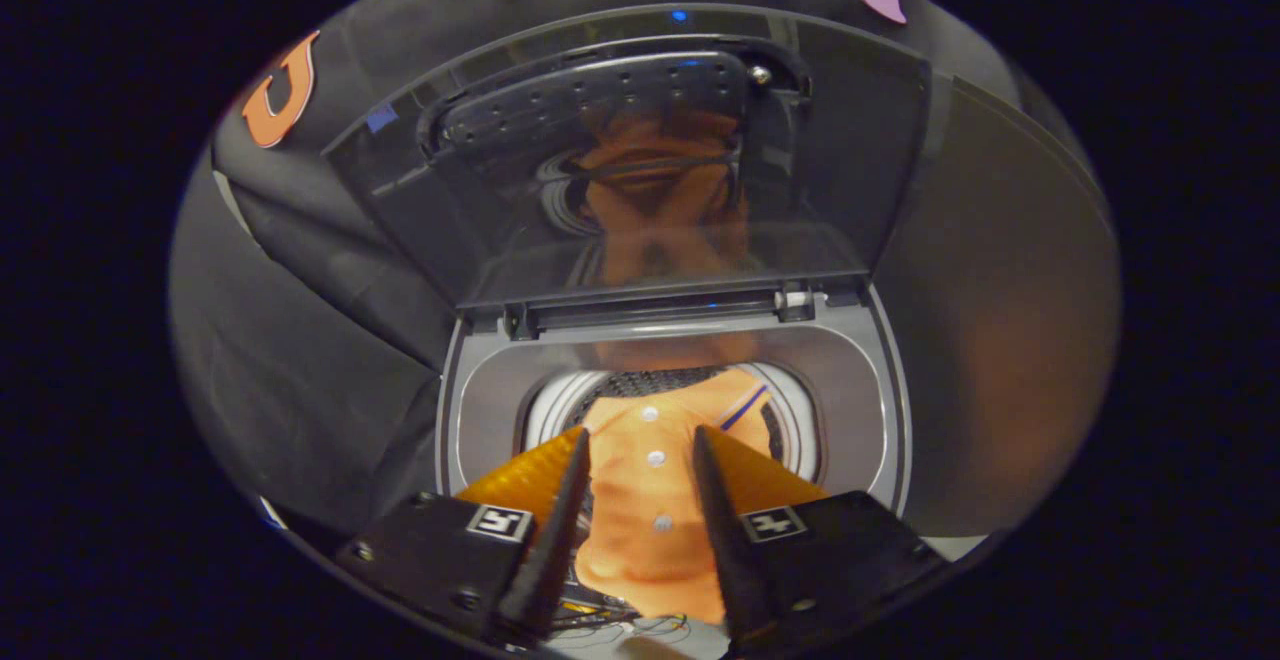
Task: Put the clothes into the washing machine and then close the washing machine lid.
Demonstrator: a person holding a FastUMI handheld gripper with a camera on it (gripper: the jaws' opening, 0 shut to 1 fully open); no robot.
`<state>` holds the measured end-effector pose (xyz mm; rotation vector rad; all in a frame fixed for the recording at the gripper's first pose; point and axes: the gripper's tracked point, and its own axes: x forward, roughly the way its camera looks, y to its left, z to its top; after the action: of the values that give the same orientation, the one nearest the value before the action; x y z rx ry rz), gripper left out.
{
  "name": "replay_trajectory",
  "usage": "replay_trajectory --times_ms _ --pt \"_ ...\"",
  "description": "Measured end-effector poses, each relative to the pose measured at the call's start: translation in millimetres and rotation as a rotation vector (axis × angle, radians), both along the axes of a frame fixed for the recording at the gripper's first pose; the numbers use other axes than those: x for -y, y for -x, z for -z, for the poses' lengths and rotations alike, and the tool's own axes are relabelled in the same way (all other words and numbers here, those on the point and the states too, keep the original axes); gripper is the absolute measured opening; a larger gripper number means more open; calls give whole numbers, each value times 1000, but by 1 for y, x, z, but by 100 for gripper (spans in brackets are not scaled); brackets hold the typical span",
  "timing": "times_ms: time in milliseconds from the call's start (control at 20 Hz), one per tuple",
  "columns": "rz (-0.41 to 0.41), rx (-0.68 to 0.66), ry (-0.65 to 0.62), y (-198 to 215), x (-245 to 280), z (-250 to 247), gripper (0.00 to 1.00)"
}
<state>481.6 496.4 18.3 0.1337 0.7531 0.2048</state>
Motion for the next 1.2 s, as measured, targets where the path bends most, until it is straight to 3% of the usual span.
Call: replay_trajectory --times_ms 50,100,750,1000,1200 --pt "-8 12 12 0 -1 -1 81" --pt "-18 20 32 2 1 -1 83" --pt "-48 93 79 24 6 -19 84" --pt "-73 208 116 27 12 -60 84" --pt "-76 331 110 23 19 -121 83"
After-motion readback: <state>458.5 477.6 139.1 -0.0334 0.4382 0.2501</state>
